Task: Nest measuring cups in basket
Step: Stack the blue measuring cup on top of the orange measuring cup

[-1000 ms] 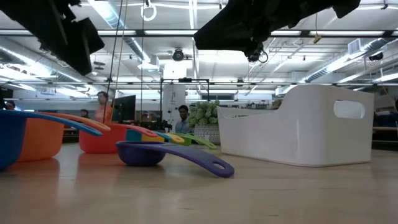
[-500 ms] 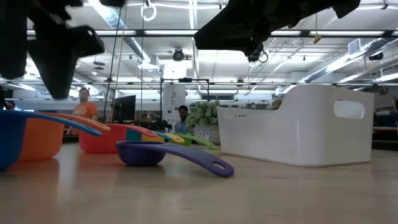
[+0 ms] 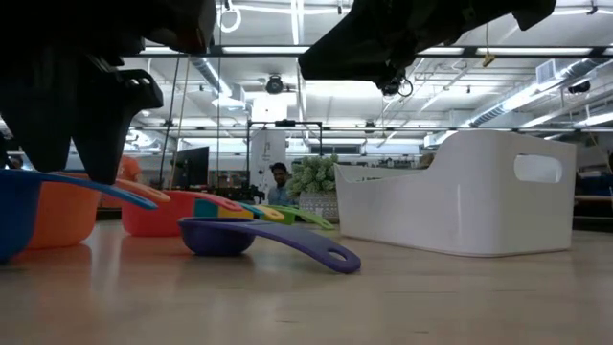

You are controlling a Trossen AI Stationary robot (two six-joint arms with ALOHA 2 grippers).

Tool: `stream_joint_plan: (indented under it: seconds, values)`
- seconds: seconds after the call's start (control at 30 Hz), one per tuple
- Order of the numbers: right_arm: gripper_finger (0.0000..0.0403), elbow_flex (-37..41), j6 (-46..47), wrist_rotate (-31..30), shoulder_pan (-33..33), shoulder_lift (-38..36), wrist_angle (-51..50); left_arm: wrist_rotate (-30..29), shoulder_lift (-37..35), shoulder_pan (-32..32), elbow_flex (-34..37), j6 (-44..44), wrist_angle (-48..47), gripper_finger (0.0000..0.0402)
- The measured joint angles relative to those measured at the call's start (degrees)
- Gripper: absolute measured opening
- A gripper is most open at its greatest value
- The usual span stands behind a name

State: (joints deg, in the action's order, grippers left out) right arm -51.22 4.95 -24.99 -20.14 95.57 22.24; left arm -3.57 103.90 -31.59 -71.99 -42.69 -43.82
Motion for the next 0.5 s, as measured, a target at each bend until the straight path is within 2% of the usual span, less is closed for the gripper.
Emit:
stream_joint_plan:
  seconds: [0.5]
  values:
    - [0.0123, -0.02, -0.54, 0.45, 0.00, 0.02, 1.33, 5.95, 4.08, 1.71, -0.02, -2.82, -0.26, 0.0254]
